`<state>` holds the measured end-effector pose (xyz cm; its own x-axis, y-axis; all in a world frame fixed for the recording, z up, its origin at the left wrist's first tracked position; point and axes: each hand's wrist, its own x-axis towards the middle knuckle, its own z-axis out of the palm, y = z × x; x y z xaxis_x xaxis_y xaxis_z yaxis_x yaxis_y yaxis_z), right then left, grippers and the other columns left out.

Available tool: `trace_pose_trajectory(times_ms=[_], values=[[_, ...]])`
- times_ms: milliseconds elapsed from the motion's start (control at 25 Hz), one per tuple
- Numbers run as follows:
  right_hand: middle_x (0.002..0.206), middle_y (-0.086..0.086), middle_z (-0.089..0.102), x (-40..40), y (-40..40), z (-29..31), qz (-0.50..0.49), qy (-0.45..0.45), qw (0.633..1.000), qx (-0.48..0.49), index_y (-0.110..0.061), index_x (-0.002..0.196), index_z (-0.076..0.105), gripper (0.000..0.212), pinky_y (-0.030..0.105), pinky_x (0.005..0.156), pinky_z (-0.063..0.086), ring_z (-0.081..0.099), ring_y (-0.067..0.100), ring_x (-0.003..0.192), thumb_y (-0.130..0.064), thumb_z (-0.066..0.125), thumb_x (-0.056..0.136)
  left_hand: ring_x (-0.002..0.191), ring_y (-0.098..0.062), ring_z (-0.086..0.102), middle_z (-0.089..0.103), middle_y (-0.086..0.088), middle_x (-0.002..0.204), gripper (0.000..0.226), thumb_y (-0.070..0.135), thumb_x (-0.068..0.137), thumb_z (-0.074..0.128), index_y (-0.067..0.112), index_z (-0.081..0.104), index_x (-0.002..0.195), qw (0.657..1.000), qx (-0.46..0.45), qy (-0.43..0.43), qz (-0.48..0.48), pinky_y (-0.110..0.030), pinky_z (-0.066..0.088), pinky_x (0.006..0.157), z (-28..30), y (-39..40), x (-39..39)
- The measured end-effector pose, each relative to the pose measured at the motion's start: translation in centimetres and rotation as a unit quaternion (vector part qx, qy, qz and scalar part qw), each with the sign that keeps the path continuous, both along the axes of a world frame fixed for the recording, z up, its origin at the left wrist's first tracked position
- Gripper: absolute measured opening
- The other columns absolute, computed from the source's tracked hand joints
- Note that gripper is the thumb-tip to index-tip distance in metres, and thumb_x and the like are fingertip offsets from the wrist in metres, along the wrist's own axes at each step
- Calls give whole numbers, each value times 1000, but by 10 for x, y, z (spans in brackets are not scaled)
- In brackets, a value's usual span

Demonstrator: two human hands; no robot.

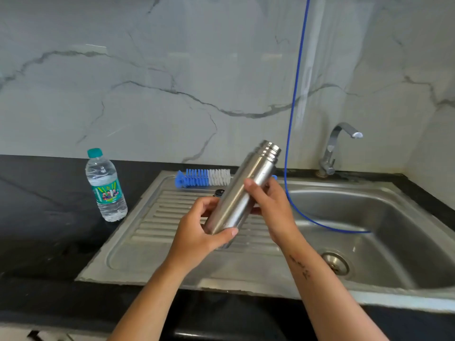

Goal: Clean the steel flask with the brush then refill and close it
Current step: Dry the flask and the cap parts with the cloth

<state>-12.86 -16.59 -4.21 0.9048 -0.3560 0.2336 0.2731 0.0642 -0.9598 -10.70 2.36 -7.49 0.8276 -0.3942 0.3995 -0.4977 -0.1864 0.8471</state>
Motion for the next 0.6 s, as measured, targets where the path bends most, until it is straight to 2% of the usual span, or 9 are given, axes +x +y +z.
trace_pose_trajectory(times_ms=[80,160,240,320,440,600], values=[[104,-1,76,-14,-2,-1,-28,-23,989,-144,-21,117,61,53,38,80,61,74,14,94,-50,81,78,109,4,63,66,20,116,73,30,69,94,37,54,130,999,47,6,-3,-12,54,80,-4,-11,-3],[103,-8,74,-27,-4,-4,-43,-23,963,-266,-26,119,57,58,36,81,60,71,8,94,-57,80,75,109,3,64,68,18,116,78,32,67,95,35,54,132,997,71,14,-7,-17,55,85,-11,-21,-7],[106,-12,71,-37,-2,-6,-53,-11,941,-334,-28,123,54,63,32,81,58,68,4,95,-60,79,75,108,-2,65,69,16,117,79,31,64,96,33,54,131,996,79,24,-9,-26,56,89,-19,-28,-9],[108,-13,70,-46,0,-10,-59,1,933,-356,-28,125,53,65,31,82,58,67,3,97,-61,78,76,108,-1,64,68,17,116,78,30,63,96,33,54,129,995,89,35,-9,-24,53,88,-24,-29,-12],[112,-14,68,-54,3,-17,-62,12,935,-348,-29,127,51,65,30,86,58,65,3,101,-59,79,78,105,6,61,69,18,114,77,28,63,97,34,55,127,994,103,38,-7,-14,46,81,-28,-28,-16],[116,-14,68,-58,6,-24,-65,27,944,-321,-29,133,50,67,27,89,57,65,2,104,-55,81,79,104,-4,60,67,14,114,79,26,63,96,32,53,129,991,121,49,-6,-11,41,76,-31,-32,-18]])
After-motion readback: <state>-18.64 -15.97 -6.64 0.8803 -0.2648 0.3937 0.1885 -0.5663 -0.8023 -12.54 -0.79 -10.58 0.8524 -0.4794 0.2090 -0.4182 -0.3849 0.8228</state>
